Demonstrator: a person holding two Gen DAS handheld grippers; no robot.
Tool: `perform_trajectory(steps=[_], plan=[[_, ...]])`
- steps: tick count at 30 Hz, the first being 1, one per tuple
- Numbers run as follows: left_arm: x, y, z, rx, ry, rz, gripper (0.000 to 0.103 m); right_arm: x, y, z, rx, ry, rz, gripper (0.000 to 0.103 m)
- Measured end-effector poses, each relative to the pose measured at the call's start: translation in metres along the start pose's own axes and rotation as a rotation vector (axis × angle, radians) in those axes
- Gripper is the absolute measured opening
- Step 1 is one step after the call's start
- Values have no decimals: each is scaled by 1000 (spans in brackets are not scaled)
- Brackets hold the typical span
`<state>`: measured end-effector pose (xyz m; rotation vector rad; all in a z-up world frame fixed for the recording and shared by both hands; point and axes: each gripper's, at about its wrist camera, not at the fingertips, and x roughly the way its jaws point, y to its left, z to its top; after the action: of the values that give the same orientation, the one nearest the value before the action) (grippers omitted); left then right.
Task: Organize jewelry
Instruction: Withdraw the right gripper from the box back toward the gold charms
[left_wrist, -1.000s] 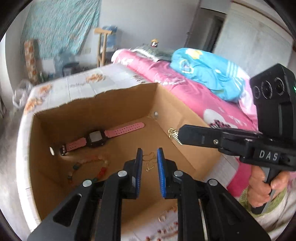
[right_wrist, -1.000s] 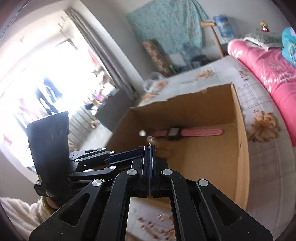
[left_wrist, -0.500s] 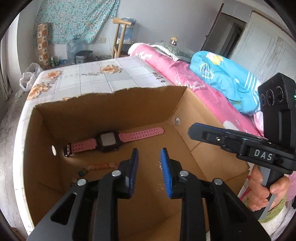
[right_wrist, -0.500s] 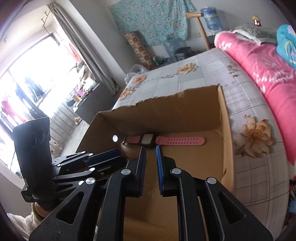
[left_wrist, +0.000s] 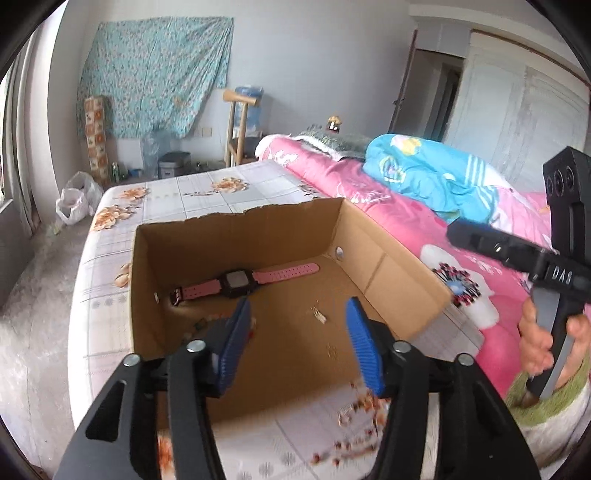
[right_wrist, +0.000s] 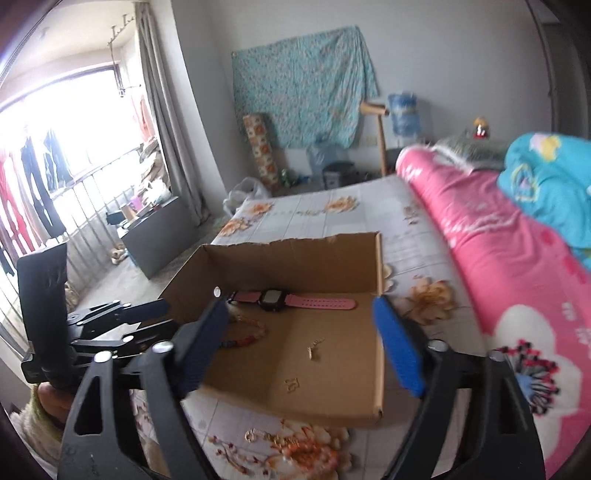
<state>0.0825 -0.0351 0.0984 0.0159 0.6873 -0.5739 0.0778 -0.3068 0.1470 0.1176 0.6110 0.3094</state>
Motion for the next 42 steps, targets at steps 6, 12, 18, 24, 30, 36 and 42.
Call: perform_trajectory(steps=[6, 12, 18, 24, 30, 36, 42], plan=[[-38, -11, -33, 28, -58, -34, 69, -28, 11, -24, -51, -31, -140, 95], [-29, -20, -65, 27, 1, -23, 71, -18, 8, -52, -63, 94, -106, 95], [-3, -20, -85, -16, 78, -45, 71, -46, 15, -64, -140, -113, -249, 95], [8, -21, -95, -20, 101, -27, 71, -20, 21, -86, -209, -39, -230, 95], [20, -24, -106, -10, 136, -20, 71, -37, 19, -95, -92, -202, -226, 95], [26, -23, -109, -12, 144, -11, 71, -10, -5, -95, 115, -21, -176, 95], [35, -21, -111, -32, 158, -14, 71, 1, 17, -104, -113, -66, -378, 95]])
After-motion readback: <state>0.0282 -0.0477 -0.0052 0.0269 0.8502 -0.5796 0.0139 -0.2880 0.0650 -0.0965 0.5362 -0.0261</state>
